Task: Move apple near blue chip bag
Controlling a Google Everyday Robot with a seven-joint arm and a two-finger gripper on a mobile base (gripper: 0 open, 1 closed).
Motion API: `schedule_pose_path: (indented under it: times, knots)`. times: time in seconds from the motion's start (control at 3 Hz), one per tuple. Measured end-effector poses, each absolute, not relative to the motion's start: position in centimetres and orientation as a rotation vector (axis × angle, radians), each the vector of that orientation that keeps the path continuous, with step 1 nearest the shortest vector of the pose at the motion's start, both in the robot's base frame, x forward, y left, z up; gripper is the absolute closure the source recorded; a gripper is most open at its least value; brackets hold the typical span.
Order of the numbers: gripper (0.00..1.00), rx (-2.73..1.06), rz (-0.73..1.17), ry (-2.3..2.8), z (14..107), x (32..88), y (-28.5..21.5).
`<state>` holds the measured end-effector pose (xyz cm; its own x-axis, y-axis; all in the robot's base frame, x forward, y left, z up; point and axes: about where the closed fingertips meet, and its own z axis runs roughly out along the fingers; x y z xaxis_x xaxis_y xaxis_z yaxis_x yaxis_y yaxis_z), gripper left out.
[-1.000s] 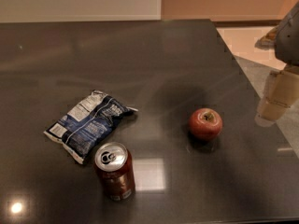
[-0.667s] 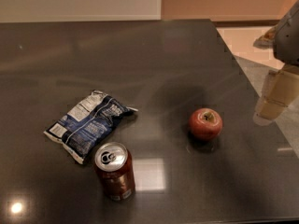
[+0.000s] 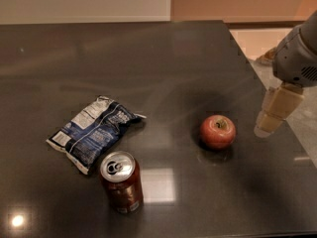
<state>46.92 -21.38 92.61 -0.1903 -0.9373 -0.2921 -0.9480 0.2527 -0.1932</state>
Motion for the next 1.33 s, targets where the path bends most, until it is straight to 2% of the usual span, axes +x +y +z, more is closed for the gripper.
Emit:
schedule_pose_path:
  times: [1.0, 1.33]
  knots:
    - [0.0, -1.835, 0.279, 2.019, 87.3, 45.6, -16.3]
    - [0.17, -1.869, 0.307, 2.001, 85.9, 45.0, -15.5]
